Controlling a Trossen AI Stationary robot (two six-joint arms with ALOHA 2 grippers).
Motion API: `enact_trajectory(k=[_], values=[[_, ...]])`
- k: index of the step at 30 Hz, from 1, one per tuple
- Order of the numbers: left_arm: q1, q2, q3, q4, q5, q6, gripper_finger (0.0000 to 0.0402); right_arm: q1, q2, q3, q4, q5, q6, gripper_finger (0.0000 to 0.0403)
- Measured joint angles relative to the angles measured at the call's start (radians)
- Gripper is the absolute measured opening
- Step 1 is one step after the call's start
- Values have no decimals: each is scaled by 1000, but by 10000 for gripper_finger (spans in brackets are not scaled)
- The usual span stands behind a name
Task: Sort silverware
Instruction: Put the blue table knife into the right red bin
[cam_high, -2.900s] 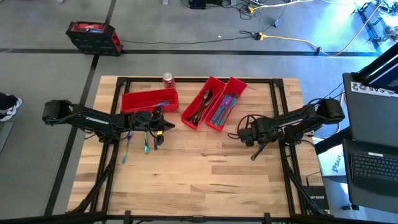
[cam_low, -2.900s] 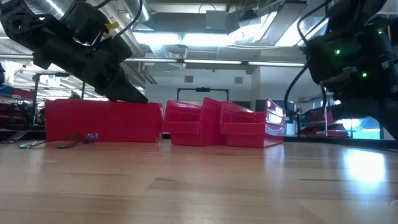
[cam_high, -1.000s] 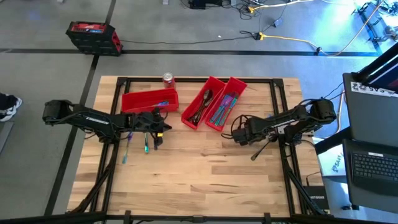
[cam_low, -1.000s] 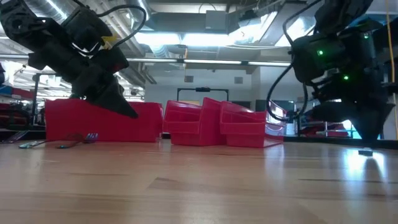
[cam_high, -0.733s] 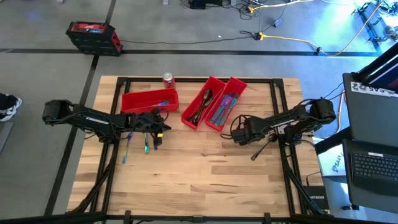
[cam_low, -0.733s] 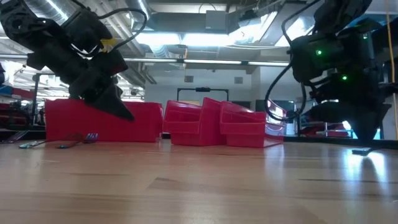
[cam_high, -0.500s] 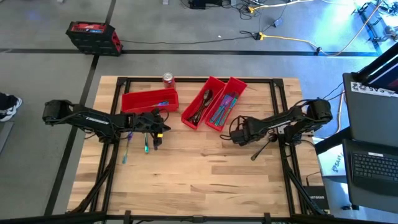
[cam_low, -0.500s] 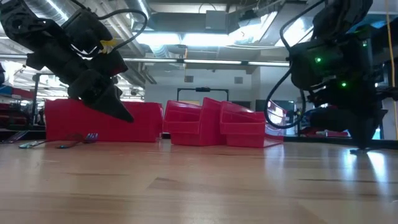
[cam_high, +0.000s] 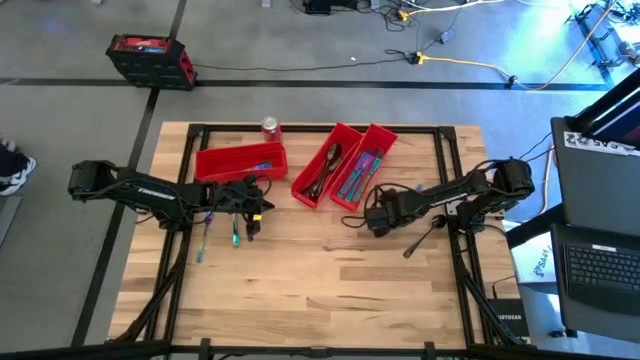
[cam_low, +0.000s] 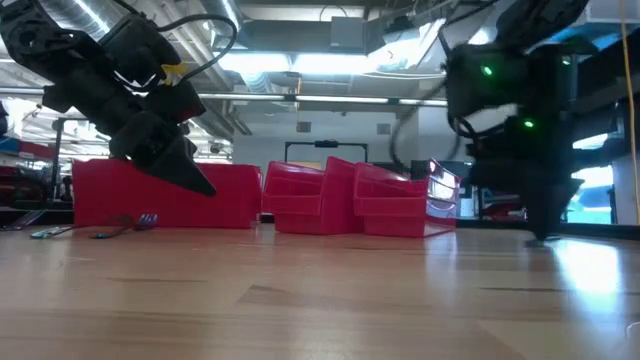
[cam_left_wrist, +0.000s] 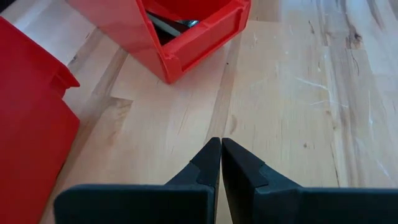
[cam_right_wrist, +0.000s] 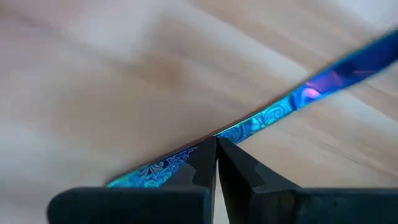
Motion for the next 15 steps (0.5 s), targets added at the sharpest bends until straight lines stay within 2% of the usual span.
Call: enact_trajectory(k=[4,9,15], values=[[0,0,0,0,0,0,0,16,1,23,137,-47,-53,0],[0,0,0,0,0,0,0,90,6,24,352,-132,-177,0],[0,0,0,0,0,0,0,192,5,23,422,-168,-192,0]])
